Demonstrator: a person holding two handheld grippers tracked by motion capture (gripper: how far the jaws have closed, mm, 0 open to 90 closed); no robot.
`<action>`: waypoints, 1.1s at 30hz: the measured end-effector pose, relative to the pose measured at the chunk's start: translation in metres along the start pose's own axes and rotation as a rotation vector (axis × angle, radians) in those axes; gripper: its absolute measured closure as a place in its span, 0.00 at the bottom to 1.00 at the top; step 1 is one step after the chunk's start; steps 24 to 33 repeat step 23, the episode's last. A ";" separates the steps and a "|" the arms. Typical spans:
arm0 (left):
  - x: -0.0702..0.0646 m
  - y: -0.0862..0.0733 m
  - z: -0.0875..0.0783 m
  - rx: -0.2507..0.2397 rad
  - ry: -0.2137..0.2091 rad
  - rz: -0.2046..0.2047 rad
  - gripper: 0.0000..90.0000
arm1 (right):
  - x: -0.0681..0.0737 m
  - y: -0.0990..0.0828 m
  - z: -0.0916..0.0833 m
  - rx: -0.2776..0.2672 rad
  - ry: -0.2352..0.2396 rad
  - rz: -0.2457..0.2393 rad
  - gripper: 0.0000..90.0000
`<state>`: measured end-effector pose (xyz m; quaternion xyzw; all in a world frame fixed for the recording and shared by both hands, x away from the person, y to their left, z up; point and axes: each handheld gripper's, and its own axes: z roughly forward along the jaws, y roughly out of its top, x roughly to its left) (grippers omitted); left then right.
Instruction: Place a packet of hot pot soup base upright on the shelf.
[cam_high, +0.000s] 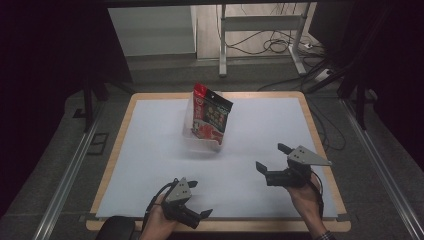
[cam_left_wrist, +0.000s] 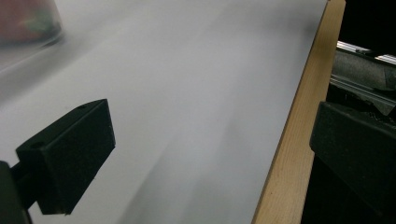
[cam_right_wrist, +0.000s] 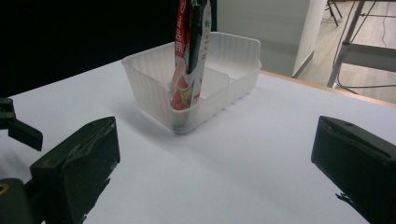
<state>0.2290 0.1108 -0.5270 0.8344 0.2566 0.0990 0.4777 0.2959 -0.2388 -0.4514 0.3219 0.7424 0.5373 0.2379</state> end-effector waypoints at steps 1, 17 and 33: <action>0.000 0.000 0.000 0.000 0.001 0.000 0.00 | 0.000 -0.002 -0.002 0.000 -0.003 -0.003 0.01; 0.003 -0.001 -0.001 0.020 0.035 0.006 0.00 | -0.006 -0.038 -0.036 0.030 -0.071 0.013 0.01; 0.003 -0.001 0.000 0.025 0.032 0.007 0.00 | -0.011 -0.043 -0.035 0.041 -0.063 0.038 0.01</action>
